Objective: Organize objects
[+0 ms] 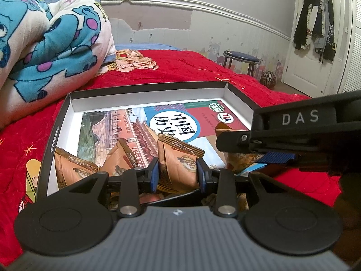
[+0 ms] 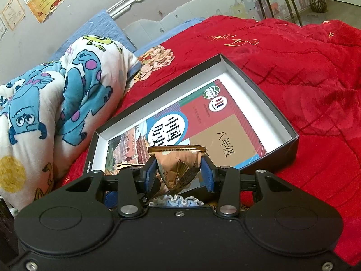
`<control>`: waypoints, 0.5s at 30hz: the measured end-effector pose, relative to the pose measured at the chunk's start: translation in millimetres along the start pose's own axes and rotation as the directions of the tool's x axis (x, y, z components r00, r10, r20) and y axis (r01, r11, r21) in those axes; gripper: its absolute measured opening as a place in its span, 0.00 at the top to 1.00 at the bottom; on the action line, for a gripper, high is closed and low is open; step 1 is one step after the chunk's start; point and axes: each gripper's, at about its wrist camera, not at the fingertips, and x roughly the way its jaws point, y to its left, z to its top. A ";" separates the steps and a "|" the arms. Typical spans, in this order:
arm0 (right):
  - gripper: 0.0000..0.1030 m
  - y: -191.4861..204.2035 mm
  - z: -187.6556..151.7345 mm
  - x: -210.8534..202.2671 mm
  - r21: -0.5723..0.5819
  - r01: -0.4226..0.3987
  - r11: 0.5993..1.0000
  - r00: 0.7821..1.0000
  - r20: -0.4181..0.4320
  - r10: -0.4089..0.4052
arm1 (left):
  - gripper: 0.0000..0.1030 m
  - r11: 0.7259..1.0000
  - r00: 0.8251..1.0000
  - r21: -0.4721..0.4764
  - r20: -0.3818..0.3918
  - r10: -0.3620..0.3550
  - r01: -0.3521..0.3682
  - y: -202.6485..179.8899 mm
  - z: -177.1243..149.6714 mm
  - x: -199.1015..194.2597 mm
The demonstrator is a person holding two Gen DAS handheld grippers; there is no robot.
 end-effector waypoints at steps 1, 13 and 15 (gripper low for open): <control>0.60 0.1 -0.2 0.0 0.002 -0.001 1.000 1.000 0.001 0.001 | 0.61 1.000 1.000 -0.001 0.000 0.000 0.000 0.1 0.0 -0.1; 0.60 2.0 -1.1 2.2 -0.025 0.008 1.000 1.000 0.001 -0.008 | 0.59 0.999 1.000 -0.037 -0.007 -0.010 0.010 2.8 -0.3 1.2; 0.60 0.4 -0.2 2.7 -0.016 0.002 1.000 1.000 -0.001 -0.002 | 0.58 0.999 1.000 -0.040 -0.011 -0.013 0.012 3.2 0.4 1.6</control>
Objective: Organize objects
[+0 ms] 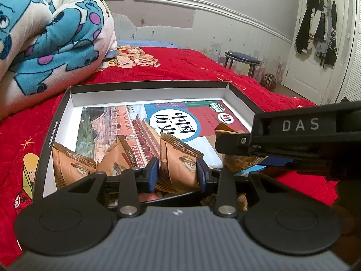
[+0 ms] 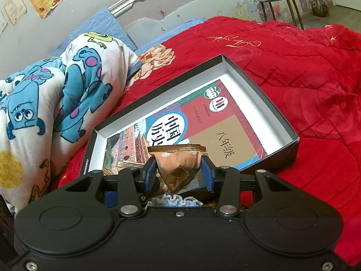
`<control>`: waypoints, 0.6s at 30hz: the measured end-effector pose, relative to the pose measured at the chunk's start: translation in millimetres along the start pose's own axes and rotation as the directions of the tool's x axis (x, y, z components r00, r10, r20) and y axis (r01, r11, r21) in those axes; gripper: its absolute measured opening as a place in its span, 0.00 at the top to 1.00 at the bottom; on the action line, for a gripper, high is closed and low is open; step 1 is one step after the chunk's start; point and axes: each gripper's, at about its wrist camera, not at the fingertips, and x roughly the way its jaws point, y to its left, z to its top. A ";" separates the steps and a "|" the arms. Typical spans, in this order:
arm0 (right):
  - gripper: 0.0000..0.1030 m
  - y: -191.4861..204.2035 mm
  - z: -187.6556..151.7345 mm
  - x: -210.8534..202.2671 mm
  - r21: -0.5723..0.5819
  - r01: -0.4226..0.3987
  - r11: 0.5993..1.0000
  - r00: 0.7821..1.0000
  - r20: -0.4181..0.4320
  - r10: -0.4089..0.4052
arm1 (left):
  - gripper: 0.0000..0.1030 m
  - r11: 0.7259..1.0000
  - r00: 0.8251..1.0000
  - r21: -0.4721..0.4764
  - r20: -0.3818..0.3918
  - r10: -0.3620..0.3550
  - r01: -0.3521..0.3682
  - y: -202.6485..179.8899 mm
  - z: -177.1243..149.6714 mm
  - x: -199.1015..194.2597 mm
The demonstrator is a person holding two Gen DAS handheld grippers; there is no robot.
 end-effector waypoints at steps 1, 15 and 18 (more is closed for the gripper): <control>0.60 -0.2 0.6 0.5 0.003 -0.002 1.000 1.000 -0.001 0.002 | 0.58 1.000 1.000 -0.001 -0.002 -0.002 0.002 0.3 0.1 0.1; 0.60 -0.5 0.7 0.3 0.005 -0.002 1.000 1.000 -0.003 0.002 | 0.50 1.000 1.000 -0.006 -0.006 -0.006 0.006 0.8 0.3 0.5; 0.60 -0.6 0.8 0.3 0.005 -0.003 1.000 1.000 -0.003 0.003 | 0.50 1.000 1.000 -0.006 -0.006 -0.006 0.006 0.9 0.3 0.5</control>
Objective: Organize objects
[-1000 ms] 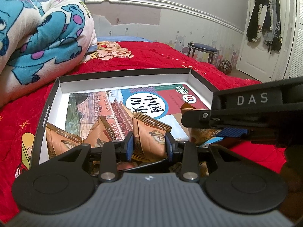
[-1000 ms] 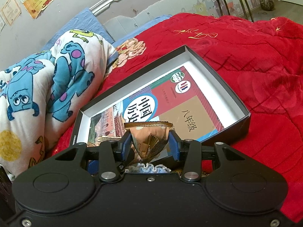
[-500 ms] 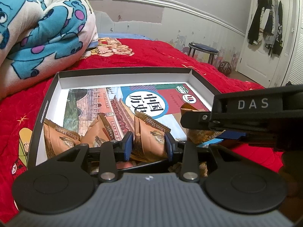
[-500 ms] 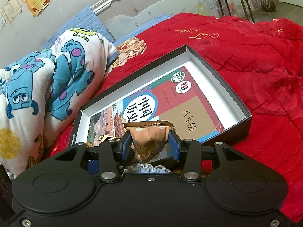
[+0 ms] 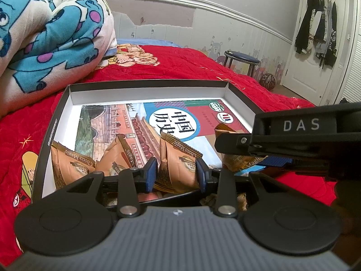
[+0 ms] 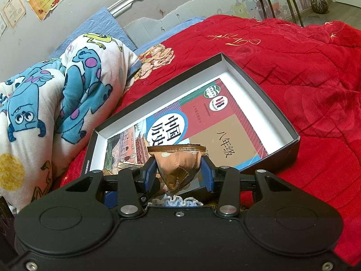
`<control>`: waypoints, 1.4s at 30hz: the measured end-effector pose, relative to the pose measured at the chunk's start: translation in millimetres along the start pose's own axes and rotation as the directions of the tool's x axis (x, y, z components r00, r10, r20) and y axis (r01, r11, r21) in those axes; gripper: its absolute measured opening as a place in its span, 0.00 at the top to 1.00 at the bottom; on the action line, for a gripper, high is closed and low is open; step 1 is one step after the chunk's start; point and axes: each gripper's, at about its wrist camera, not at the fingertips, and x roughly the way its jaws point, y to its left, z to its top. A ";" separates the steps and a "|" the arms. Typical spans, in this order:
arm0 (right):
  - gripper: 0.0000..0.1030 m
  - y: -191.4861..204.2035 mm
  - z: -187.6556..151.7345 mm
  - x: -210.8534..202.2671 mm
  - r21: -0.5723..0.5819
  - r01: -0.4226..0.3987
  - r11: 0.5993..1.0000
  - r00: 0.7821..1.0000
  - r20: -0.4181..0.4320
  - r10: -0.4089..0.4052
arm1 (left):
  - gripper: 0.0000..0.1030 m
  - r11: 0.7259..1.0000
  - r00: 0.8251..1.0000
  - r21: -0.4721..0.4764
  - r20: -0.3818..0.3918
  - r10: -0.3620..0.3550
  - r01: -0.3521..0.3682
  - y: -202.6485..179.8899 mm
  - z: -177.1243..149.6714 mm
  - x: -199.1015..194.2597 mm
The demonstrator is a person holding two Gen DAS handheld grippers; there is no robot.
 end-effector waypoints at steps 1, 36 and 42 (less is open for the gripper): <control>0.60 0.0 0.0 -0.1 0.001 0.000 1.000 1.000 0.000 0.000 | 0.50 1.000 1.000 0.000 0.000 0.000 0.000 -0.1 -0.1 -0.1; 0.51 -10.2 11.1 -8.9 0.130 -0.084 0.988 0.994 -0.052 0.091 | 0.34 1.000 0.999 -0.021 -0.034 -0.019 0.018 7.5 10.6 -13.4; 0.33 -7.1 15.7 -30.0 0.121 -0.083 0.989 0.996 -0.035 0.087 | 0.34 1.000 1.000 -0.021 -0.015 0.013 -0.014 20.7 20.6 -50.7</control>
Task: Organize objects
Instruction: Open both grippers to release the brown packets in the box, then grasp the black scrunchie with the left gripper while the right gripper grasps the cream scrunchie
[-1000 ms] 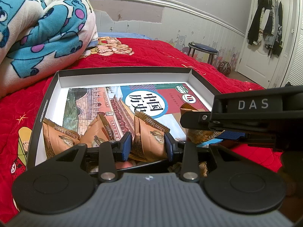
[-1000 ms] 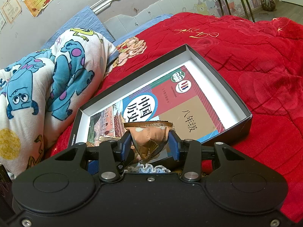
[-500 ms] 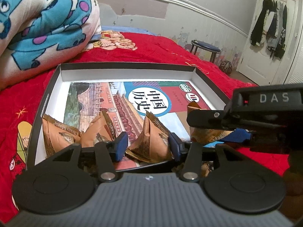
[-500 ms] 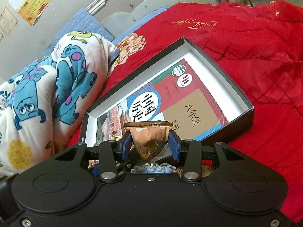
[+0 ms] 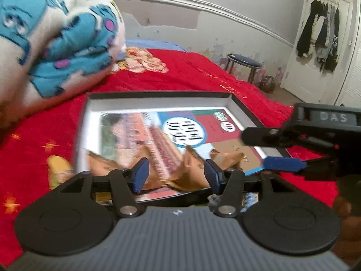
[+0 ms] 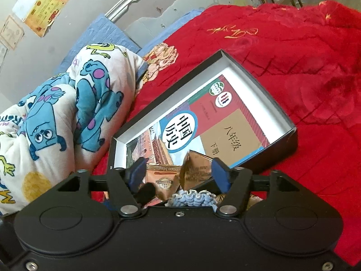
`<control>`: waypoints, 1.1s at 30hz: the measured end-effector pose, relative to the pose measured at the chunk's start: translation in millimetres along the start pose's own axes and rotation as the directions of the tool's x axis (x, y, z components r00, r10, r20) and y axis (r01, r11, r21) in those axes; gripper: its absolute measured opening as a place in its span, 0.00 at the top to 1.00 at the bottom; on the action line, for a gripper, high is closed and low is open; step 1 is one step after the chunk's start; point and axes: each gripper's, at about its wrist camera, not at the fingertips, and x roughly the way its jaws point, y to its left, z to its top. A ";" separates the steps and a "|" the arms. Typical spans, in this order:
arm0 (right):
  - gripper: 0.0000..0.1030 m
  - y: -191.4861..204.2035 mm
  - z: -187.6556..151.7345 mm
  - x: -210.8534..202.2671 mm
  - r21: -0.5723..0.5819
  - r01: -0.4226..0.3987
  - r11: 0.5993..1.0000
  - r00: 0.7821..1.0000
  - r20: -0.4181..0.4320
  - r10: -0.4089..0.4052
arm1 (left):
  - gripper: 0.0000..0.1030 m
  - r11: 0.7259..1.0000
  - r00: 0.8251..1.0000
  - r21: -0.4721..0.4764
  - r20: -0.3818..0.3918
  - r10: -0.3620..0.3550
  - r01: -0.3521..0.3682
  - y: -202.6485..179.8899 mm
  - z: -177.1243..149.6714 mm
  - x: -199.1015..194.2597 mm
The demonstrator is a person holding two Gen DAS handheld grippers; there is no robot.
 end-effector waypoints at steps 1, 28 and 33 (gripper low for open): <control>0.32 0.8 -0.6 -7.5 0.000 0.001 1.000 1.000 0.011 -0.001 | 0.33 1.000 1.000 0.012 0.002 0.020 -0.020 1.8 1.3 -8.7; 0.31 -15.5 -29.6 -68.4 -0.067 0.296 0.953 0.955 -0.007 -0.298 | 0.28 0.999 0.997 0.034 -0.058 -0.040 0.042 -25.4 -28.0 -44.0; 0.36 -20.2 -35.7 -53.2 -0.043 0.276 0.960 0.959 -0.060 -0.278 | 0.28 0.997 0.994 0.061 -0.107 -0.032 0.039 -31.2 -36.2 -26.7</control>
